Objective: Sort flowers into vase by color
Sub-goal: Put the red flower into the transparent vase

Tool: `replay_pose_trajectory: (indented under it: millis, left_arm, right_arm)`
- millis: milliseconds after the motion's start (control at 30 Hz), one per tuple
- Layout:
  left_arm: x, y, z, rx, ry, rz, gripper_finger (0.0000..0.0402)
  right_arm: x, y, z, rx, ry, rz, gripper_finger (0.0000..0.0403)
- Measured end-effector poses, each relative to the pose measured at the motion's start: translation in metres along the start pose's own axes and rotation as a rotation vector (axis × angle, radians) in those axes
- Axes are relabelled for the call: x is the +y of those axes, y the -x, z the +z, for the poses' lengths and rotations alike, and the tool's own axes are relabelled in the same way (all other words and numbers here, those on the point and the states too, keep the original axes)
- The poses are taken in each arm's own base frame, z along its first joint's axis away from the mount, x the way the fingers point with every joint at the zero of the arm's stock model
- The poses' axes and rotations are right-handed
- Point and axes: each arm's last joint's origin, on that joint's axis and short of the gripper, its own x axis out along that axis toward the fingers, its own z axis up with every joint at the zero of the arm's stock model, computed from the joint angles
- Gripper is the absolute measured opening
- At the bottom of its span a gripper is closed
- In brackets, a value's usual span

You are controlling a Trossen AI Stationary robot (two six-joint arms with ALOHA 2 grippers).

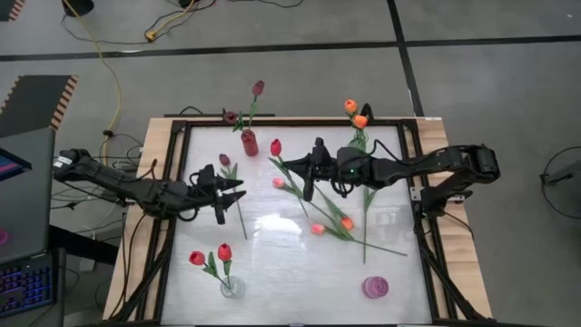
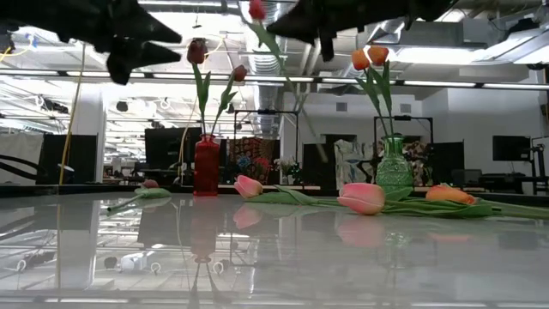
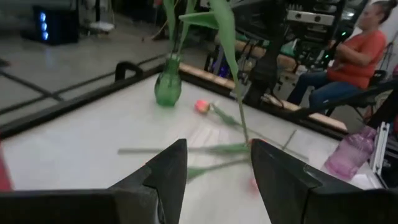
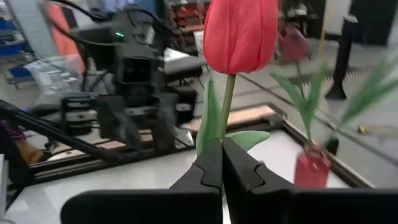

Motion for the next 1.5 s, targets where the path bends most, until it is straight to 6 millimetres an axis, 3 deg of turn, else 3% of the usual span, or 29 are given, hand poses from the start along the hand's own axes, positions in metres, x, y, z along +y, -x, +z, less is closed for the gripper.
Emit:
replay_pose_trajectory:
  millis: [700, 1200, 1500]
  left_arm:
    - [-0.002, -0.050, 0.015, -0.155, -0.028, -0.202, 0.0165]
    - [-0.021, -0.101, 0.033, -0.131, -0.156, -0.238, 0.0165]
    - [-0.030, -0.111, 0.046, -0.163, -0.181, -0.258, 0.0165]
  right_arm:
    - [0.019, 0.005, 0.018, -0.213, 0.105, 0.070, 0.0027]
    - [0.020, 0.006, 0.021, -0.244, 0.105, 0.114, 0.0028]
    - [0.022, 0.006, 0.021, -0.243, 0.128, 0.120, 0.0028]
